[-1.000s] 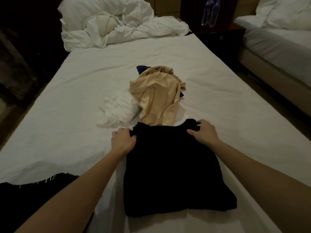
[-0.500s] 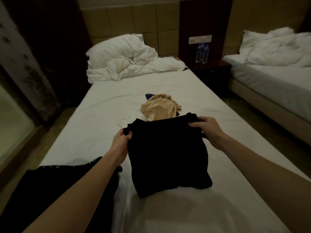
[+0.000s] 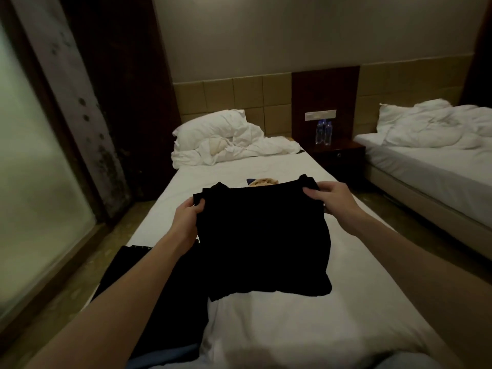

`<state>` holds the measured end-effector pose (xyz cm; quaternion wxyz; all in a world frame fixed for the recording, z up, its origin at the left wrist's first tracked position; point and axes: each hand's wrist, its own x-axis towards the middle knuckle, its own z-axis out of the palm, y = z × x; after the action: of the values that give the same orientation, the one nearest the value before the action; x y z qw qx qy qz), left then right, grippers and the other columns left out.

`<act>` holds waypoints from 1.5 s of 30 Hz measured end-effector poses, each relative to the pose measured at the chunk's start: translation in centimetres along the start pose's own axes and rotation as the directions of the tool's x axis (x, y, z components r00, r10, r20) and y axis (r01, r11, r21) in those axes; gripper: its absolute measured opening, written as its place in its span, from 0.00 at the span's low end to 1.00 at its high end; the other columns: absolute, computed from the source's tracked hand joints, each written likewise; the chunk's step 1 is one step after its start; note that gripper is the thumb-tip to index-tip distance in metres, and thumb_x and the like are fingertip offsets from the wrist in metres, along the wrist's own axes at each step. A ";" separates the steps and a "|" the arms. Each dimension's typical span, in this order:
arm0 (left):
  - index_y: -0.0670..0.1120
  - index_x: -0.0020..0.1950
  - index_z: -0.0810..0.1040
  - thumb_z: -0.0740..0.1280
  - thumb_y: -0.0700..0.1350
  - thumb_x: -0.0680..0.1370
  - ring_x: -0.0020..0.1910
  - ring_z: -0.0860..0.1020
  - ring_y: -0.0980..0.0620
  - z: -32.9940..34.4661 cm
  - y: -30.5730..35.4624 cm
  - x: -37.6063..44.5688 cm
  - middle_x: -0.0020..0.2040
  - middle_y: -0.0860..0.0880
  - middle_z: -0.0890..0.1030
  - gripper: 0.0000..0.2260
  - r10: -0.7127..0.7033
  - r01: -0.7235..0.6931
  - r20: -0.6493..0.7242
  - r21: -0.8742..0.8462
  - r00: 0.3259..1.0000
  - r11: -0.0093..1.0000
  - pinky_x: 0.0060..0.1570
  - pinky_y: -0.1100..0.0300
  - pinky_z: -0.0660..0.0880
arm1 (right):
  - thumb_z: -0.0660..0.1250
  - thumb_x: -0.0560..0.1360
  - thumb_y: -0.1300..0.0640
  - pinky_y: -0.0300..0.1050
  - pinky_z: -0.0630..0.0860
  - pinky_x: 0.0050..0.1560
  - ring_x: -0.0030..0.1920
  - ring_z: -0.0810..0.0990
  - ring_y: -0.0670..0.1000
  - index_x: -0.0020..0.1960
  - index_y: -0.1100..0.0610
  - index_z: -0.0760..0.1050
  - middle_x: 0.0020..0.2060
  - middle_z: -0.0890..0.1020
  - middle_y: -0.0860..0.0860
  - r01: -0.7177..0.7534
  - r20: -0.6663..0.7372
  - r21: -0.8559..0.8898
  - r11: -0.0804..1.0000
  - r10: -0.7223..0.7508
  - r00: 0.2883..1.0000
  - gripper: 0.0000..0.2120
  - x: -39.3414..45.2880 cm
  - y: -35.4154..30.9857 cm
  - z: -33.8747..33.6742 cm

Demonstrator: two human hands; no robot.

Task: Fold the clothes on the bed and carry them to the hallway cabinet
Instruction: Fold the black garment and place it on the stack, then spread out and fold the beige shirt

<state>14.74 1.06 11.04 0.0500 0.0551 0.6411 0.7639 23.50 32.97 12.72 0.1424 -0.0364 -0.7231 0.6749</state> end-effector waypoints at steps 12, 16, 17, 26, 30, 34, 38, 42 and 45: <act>0.39 0.65 0.77 0.75 0.41 0.70 0.48 0.83 0.47 -11.4 6.2 -7.8 0.54 0.42 0.83 0.24 0.069 -0.085 -0.171 -0.087 0.983 0.993 0.47 0.55 0.80 | 0.73 0.73 0.56 0.42 0.78 0.40 0.41 0.83 0.52 0.52 0.65 0.82 0.40 0.83 0.53 -0.062 0.215 0.253 0.966 0.007 0.977 0.14 -3.5 -1.9 10.0; 0.39 0.59 0.81 0.75 0.47 0.70 0.44 0.82 0.47 -16.3 6.6 -9.6 0.50 0.43 0.83 0.20 0.093 -0.107 -0.209 -0.057 0.974 0.993 0.52 0.54 0.78 | 0.75 0.72 0.54 0.42 0.77 0.40 0.42 0.83 0.53 0.52 0.64 0.82 0.41 0.84 0.54 -0.134 0.305 0.271 0.953 0.047 0.951 0.15 -3.4 -1.4 15.5; 0.39 0.58 0.82 0.75 0.47 0.71 0.46 0.82 0.46 -17.7 6.5 -9.6 0.51 0.42 0.83 0.19 0.094 -0.110 -0.234 -0.057 0.968 0.992 0.55 0.51 0.76 | 0.74 0.72 0.53 0.41 0.76 0.37 0.41 0.83 0.53 0.52 0.64 0.82 0.41 0.83 0.54 -0.150 0.332 0.263 0.953 0.056 0.942 0.16 -3.2 -1.0 16.9; 0.37 0.66 0.77 0.71 0.38 0.77 0.51 0.84 0.45 -26.4 3.3 -3.5 0.53 0.40 0.84 0.18 -0.009 -0.006 -0.484 -0.029 0.875 1.000 0.56 0.51 0.80 | 0.73 0.74 0.50 0.45 0.79 0.39 0.40 0.81 0.51 0.54 0.68 0.81 0.42 0.81 0.56 -0.250 0.405 0.134 0.959 0.177 0.897 0.21 1.4 5.1 26.2; 0.40 0.60 0.80 0.67 0.34 0.78 0.41 0.83 0.51 -27.2 -0.2 1.9 0.48 0.44 0.84 0.11 -0.042 0.091 -0.535 0.065 0.844 0.994 0.45 0.59 0.79 | 0.72 0.76 0.52 0.48 0.80 0.43 0.41 0.82 0.52 0.53 0.68 0.81 0.43 0.82 0.57 -0.327 0.328 0.058 0.943 0.292 0.899 0.18 5.6 8.9 28.2; 0.42 0.62 0.79 0.63 0.32 0.77 0.57 0.77 0.49 -26.5 -4.1 5.7 0.63 0.43 0.78 0.15 0.099 0.232 -0.639 0.413 0.763 0.881 0.62 0.56 0.73 | 0.74 0.72 0.52 0.53 0.81 0.53 0.51 0.82 0.55 0.61 0.62 0.77 0.55 0.82 0.59 -0.338 0.146 -0.207 0.918 0.370 0.917 0.22 9.1 13.3 29.8; 0.43 0.67 0.76 0.61 0.35 0.78 0.71 0.68 0.46 -24.9 -7.9 6.3 0.72 0.46 0.70 0.18 0.300 0.163 -0.355 0.842 0.885 0.515 0.71 0.54 0.63 | 0.68 0.77 0.47 0.52 0.63 0.72 0.73 0.66 0.60 0.75 0.60 0.63 0.72 0.68 0.58 0.019 0.200 -0.722 0.692 0.183 0.962 0.32 8.7 15.6 31.2; 0.44 0.65 0.78 0.61 0.46 0.82 0.73 0.66 0.45 -22.9 -11.1 4.9 0.74 0.46 0.70 0.15 0.375 -0.261 0.224 0.964 0.900 0.051 0.75 0.51 0.59 | 0.57 0.79 0.38 0.53 0.51 0.78 0.79 0.52 0.55 0.78 0.56 0.60 0.78 0.59 0.53 0.441 0.463 -0.765 0.470 -0.074 0.883 0.33 6.0 16.8 32.4; 0.47 0.75 0.68 0.51 0.58 0.84 0.79 0.56 0.50 -21.6 -12.8 3.4 0.79 0.49 0.61 0.25 0.098 -0.410 0.442 0.880 0.892 -0.240 0.78 0.51 0.48 | 0.42 0.76 0.34 0.55 0.46 0.77 0.79 0.50 0.52 0.79 0.54 0.57 0.79 0.58 0.51 0.643 0.639 -0.751 0.149 -0.077 0.765 0.38 4.2 18.0 32.6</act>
<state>8.27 -17.27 -5.20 -0.1051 0.2836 0.9530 -0.0175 8.62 4.06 -5.95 0.0797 0.2269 -0.9704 0.0234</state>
